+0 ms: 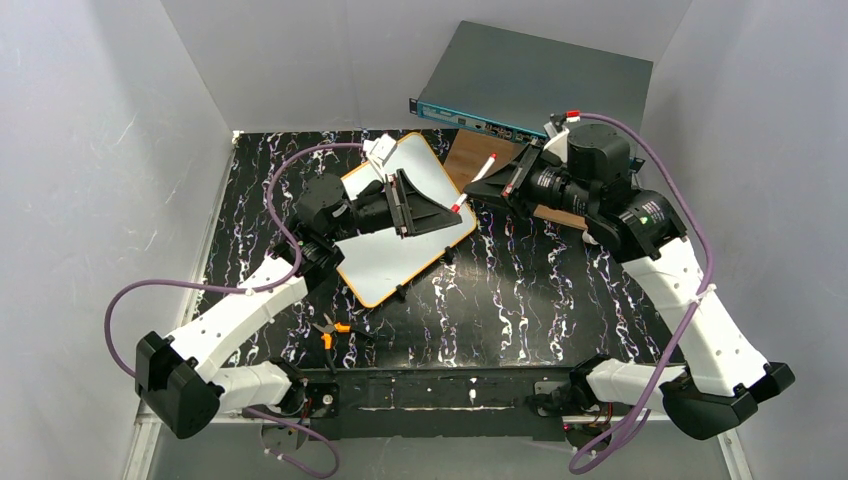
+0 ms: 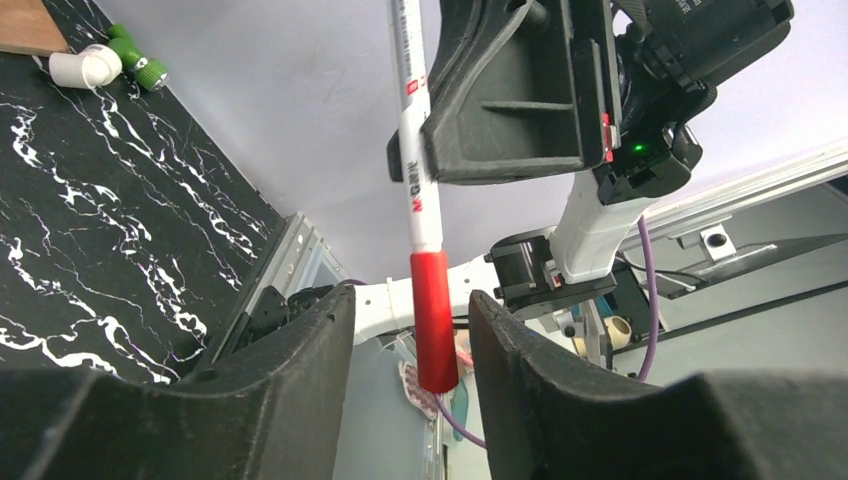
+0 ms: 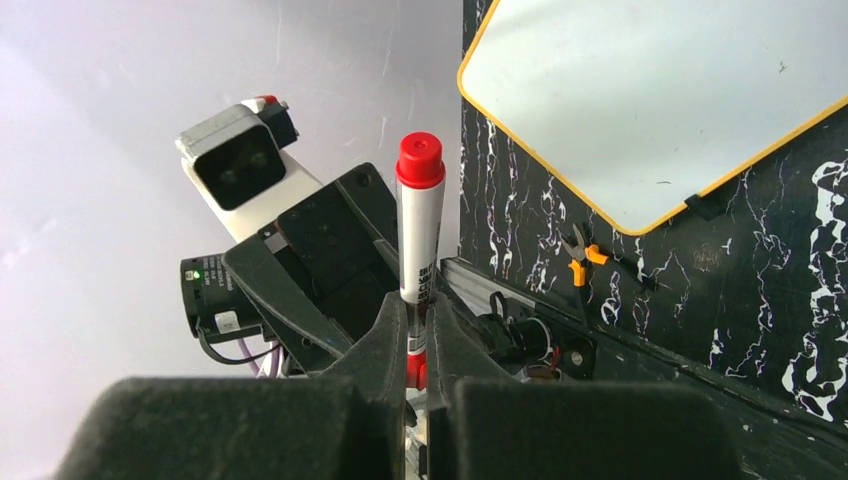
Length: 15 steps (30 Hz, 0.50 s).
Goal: Write a sentence on the whiteboard
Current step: Pass from the right arm to the left
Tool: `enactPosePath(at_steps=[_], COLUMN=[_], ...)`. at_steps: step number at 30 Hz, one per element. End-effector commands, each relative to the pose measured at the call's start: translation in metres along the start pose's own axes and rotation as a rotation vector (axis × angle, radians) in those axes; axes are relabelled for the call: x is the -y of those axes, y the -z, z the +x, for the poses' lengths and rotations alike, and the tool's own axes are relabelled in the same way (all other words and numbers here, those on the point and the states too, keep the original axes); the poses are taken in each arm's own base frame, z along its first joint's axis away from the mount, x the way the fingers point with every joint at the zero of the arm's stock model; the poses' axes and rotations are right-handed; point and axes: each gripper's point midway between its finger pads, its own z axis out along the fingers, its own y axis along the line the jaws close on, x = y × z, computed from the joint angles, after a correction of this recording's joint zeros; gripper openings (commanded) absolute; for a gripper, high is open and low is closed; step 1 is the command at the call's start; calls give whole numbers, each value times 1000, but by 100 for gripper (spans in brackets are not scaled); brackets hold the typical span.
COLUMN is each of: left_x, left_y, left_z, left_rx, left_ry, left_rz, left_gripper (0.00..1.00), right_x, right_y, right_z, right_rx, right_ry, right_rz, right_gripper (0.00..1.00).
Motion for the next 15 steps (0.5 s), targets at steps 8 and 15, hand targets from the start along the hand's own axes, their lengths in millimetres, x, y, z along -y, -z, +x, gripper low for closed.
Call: enactPosePath(at_steps=[8, 15], left_x=[17, 18], left_y=[-2, 4], left_z=[2, 7], left_rx=[-39, -52], left_ry=[-28, -32], left_rz=[50, 45], left_gripper=[8, 0], right_x=[-7, -6], right_y=[-4, -2], right_z=[7, 9], right_rx=[-24, -29], right_ry=[14, 24], right_rz=[-48, -61], right_gripper=[1, 1])
